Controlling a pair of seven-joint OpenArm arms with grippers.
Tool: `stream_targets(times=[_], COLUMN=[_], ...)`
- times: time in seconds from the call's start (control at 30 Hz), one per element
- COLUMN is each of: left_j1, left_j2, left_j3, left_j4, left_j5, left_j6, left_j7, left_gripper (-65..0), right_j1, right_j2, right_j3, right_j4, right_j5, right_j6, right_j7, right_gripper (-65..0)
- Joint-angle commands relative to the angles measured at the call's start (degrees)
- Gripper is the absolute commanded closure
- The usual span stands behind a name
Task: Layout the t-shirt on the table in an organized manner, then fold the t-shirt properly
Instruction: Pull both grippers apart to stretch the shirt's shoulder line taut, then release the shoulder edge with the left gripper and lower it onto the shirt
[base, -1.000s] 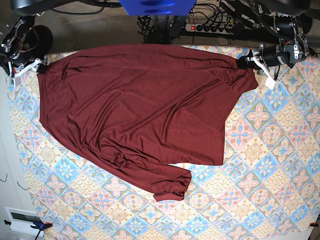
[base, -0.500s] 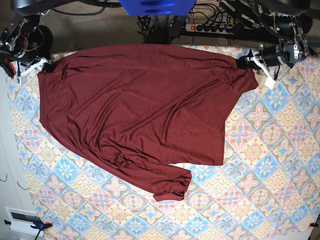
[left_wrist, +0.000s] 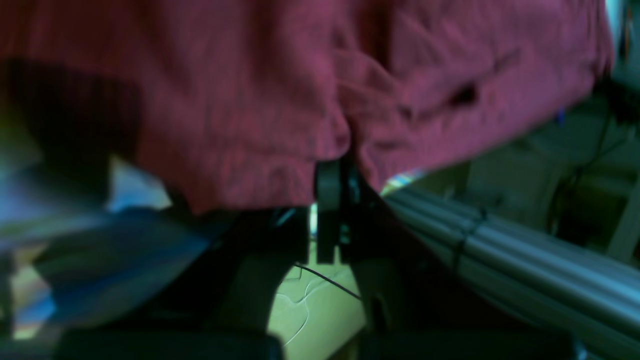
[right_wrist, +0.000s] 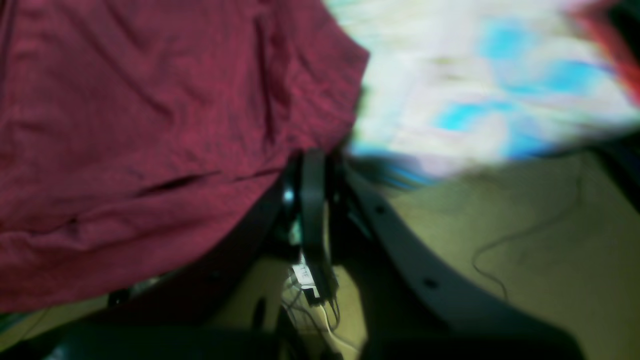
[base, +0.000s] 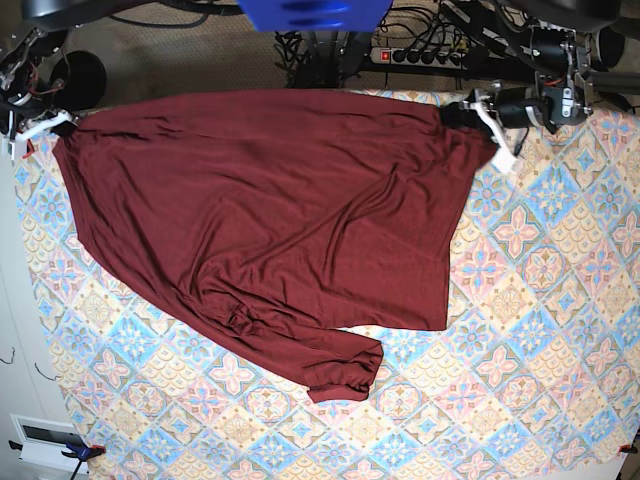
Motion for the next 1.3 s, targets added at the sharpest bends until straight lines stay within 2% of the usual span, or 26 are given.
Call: stream_targets(times=[0.0, 0.17, 0.3, 0.4, 0.57, 0.7, 0.8, 0.97, 1.07, 1.27], left_j1=[0.58, 3.57, 7.0, 9.73, 11.92, 11.57, 10.08, 5.24, 1.9, -3.02], left_j2=[-0.95, -1.22, -1.39, -3.77, -6.49, -6.49, -5.79, -1.92, 0.63, 4.76], left_j3=[0.21, 3.99, 4.34, 4.34, 3.73, -0.32, -2.78, -5.86, -6.21, -6.21], left_j4=[1.96, 7.24, 9.61, 12.95, 18.05, 18.32, 18.32, 18.14, 18.05, 17.44], left_j5=[-0.63, -0.45, -0.45, -0.36, -0.8, -0.98, -3.53, -8.1, -8.27, -8.19], left_j6=[-0.05, 0.13, 0.13, 0.13, 0.04, 0.04, 0.04, 0.13, 0.21, 0.3], left_j7=[0.06, 0.06, 0.06, 0.06, 0.06, 0.06, 0.06, 0.06, 0.06, 0.06], left_gripper=[0.0, 0.0, 0.0, 0.0, 0.0, 0.0, 0.0, 0.0, 0.0, 0.0], right_j1=[-0.03, -0.38, -1.35, -1.52, -1.52, -1.35, -1.26, -1.26, -0.91, 4.98], right_j2=[1.14, 1.67, 2.02, 2.02, 2.02, 2.02, 2.02, 2.02, 2.02, 2.02], right_j3=[0.75, 2.69, 4.8, 5.15, 5.06, 5.06, 5.06, 5.06, 5.06, 5.06], right_j4=[1.03, 0.94, 1.03, 1.03, 1.03, 1.03, 1.03, 1.03, 1.03, 1.03], right_j5=[0.88, 0.88, 0.88, 0.88, 0.88, 0.88, 0.88, 0.88, 0.88, 0.62], right_j6=[0.36, 0.36, 0.36, 0.36, 0.36, 0.36, 0.36, 0.36, 0.36, 0.36], right_j7=[0.58, 0.58, 0.58, 0.58, 0.58, 0.58, 0.58, 0.58, 0.84, 0.66], right_gripper=[-0.4, -0.4, -0.4, -0.4, -0.4, -0.4, -0.4, -0.4, -0.4, -0.4])
